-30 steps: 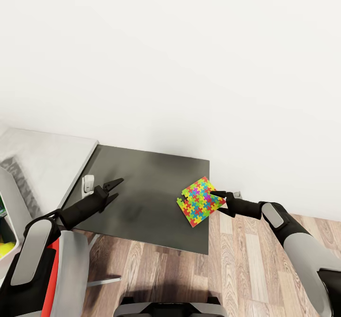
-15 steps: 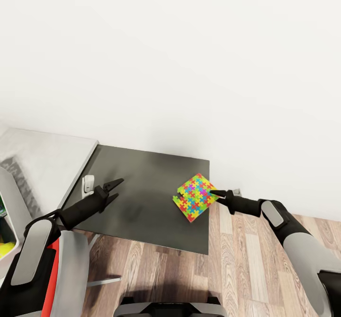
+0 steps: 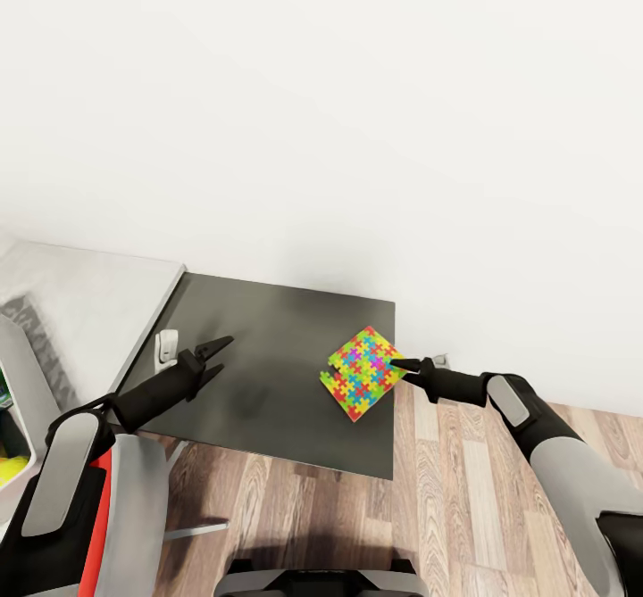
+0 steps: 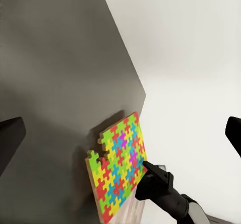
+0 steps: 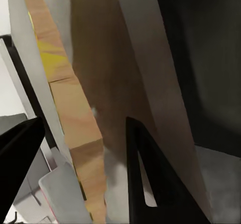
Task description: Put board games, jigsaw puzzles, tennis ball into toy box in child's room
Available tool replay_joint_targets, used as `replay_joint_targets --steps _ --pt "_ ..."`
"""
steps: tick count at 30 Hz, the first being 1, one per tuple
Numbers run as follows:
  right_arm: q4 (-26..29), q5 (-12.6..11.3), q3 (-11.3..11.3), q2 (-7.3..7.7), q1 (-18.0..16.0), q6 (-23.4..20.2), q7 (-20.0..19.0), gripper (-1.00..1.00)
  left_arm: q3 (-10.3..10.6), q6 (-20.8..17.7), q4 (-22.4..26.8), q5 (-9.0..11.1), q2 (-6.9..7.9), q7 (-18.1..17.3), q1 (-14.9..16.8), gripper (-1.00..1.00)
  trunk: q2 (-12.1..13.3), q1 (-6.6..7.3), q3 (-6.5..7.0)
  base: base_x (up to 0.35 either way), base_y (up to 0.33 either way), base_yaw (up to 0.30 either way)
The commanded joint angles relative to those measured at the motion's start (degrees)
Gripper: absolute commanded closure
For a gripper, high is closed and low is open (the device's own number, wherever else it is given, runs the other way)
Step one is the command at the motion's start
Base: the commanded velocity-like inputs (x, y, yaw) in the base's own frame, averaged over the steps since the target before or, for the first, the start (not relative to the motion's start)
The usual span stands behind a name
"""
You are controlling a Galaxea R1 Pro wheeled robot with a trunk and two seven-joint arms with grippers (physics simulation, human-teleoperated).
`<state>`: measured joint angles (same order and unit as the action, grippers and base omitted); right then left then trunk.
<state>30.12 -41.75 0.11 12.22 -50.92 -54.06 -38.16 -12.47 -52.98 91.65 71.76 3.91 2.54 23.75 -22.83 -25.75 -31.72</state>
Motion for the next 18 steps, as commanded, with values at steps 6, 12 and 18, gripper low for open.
replay_joint_targets --steps 6,12,18 --pt "2.2 0.4 -0.7 -0.03 0.2 -0.1 -0.2 1.00 0.0 -0.1 0.0 0.2 0.00 0.2 0.0 -1.00 -0.1 -0.03 -0.08 0.000 0.000 0.000" --pt "5.2 0.4 -1.6 -0.01 1.0 -0.2 -0.2 1.00 0.0 0.0 -0.2 0.3 0.08 0.2 0.0 -1.00 -0.1 -0.03 -0.08 0.000 0.000 0.000" --pt "11.7 0.4 -3.0 0.22 3.9 -0.1 -0.2 1.00 -0.3 -0.1 -0.2 0.3 0.44 0.2 -0.1 -1.00 -0.1 -0.03 -0.08 0.000 0.000 0.000"
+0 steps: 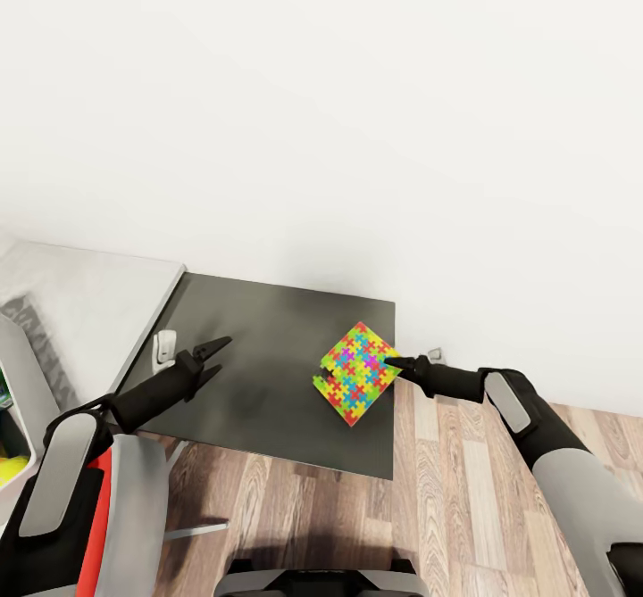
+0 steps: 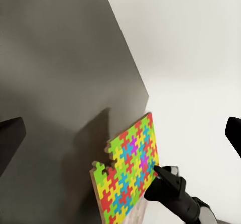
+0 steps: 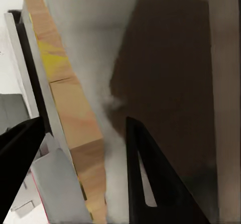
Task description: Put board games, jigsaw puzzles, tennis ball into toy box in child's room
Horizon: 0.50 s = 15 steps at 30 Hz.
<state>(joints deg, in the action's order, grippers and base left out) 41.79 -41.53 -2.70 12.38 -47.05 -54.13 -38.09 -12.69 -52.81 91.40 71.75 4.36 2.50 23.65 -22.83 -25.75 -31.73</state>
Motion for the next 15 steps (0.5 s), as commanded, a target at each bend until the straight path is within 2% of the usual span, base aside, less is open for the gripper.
replay_joint_targets --steps 1,7,15 --pt "1.4 0.1 -0.3 0.12 0.8 -0.1 -0.2 1.00 -0.2 -0.3 0.0 0.3 0.13 0.3 0.0 -1.00 -0.1 -0.03 -0.08 0.000 0.000 0.000" --pt "7.5 0.1 -0.5 0.38 4.2 0.0 -0.2 1.00 -1.0 -0.4 0.0 0.6 1.29 -0.2 -0.3 -1.00 -0.1 -0.03 -0.08 0.000 0.000 0.000" --pt "11.7 0.1 -0.4 0.95 5.8 -0.1 -0.5 1.00 -1.0 -0.4 0.3 1.1 1.36 -0.7 -0.4 -1.00 -0.1 -0.03 -0.08 0.000 0.000 0.000"
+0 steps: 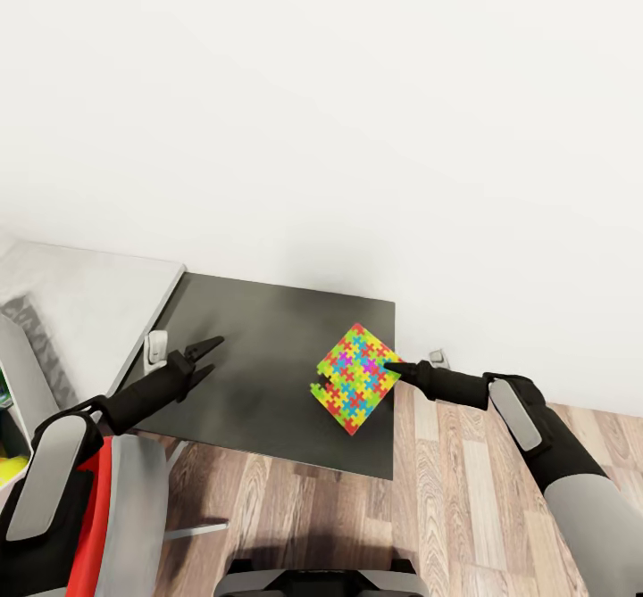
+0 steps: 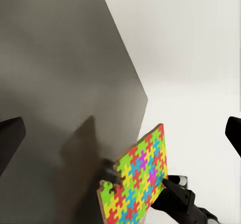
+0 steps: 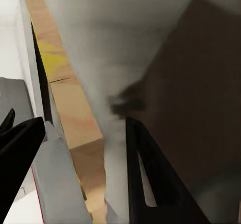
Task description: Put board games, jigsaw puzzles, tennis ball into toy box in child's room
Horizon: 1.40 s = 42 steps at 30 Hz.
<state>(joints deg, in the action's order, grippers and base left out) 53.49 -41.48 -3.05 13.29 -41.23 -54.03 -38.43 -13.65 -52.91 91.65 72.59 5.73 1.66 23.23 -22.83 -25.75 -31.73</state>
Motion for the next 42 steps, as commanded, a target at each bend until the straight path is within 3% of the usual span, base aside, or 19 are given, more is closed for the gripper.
replay_joint_targets --steps 1,7,11,21,42 --pt "0.8 0.0 -0.1 0.31 0.2 -0.3 -0.4 1.00 -0.1 -0.3 0.1 0.4 0.01 0.1 0.0 -1.00 -0.1 -0.03 -0.08 0.000 0.000 0.000" --pt "6.5 -0.3 0.0 2.93 1.0 -3.4 -1.6 1.00 0.1 -0.2 0.2 2.5 0.33 -0.6 -0.1 -1.00 -0.1 -0.03 -0.06 0.000 0.000 0.001" --pt "8.5 -0.4 0.0 3.87 1.2 -6.0 -1.8 1.00 0.0 -0.2 0.2 3.1 0.43 -1.1 -0.3 -1.00 -0.1 -0.03 0.04 0.000 0.000 0.018" --pt "12.1 -0.6 0.1 6.31 1.4 -6.0 -2.0 1.00 0.4 -0.2 0.3 3.5 0.46 -2.7 -0.6 -1.00 -0.1 -0.03 0.76 0.000 0.000 0.014" --pt "13.9 -0.6 0.1 7.09 1.7 -6.0 -2.0 1.00 0.8 -0.4 0.1 3.6 0.04 -2.9 -0.5 -1.00 -0.1 -0.03 2.67 0.000 0.000 0.001"
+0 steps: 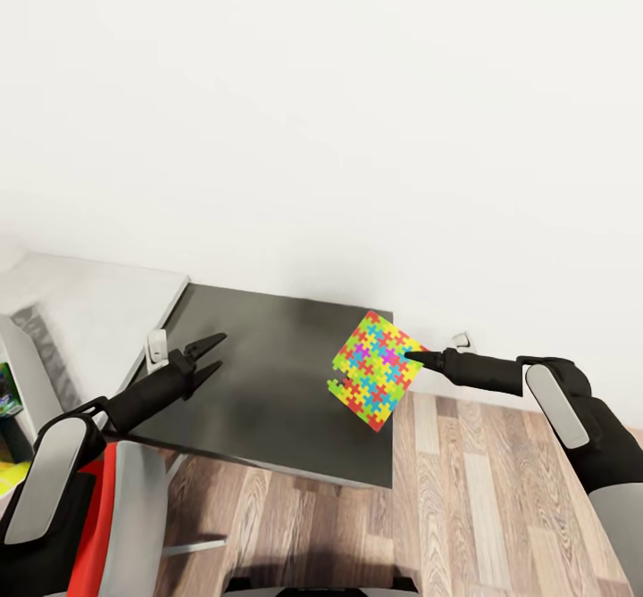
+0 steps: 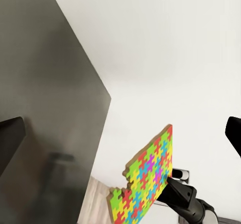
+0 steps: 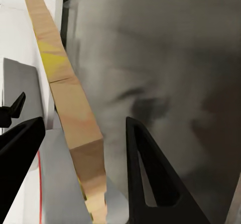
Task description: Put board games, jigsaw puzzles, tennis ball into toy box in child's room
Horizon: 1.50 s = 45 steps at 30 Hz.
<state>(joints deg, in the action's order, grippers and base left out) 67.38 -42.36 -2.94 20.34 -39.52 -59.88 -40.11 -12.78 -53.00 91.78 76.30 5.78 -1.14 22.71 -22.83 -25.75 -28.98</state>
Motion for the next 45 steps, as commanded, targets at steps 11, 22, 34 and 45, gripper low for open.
replay_joint_targets --steps 11,22,34,45 --pt "0.2 0.2 0.0 0.05 0.0 -0.1 -0.3 1.00 0.0 -0.3 -0.1 -0.2 -0.14 -0.1 0.1 -1.00 -0.1 -0.04 0.94 -0.162 0.000 0.000" --pt "0.6 0.1 0.0 0.11 0.1 -0.1 -0.3 1.00 3.2 -0.3 0.0 -0.4 -0.17 -0.1 0.4 -1.00 -0.1 -0.04 1.97 -0.078 0.000 0.040" --pt "0.9 -3.0 0.0 0.54 0.3 -0.1 -0.4 1.00 3.7 -0.3 0.2 0.1 0.50 -5.7 0.5 -1.00 -0.1 -0.04 3.08 -0.009 0.000 0.062" --pt "1.6 -13.7 -0.1 3.80 2.6 -0.1 -0.4 1.00 2.9 -0.4 0.2 0.2 1.64 -10.2 0.1 -1.00 -0.1 -0.04 4.10 -0.001 0.000 0.080"
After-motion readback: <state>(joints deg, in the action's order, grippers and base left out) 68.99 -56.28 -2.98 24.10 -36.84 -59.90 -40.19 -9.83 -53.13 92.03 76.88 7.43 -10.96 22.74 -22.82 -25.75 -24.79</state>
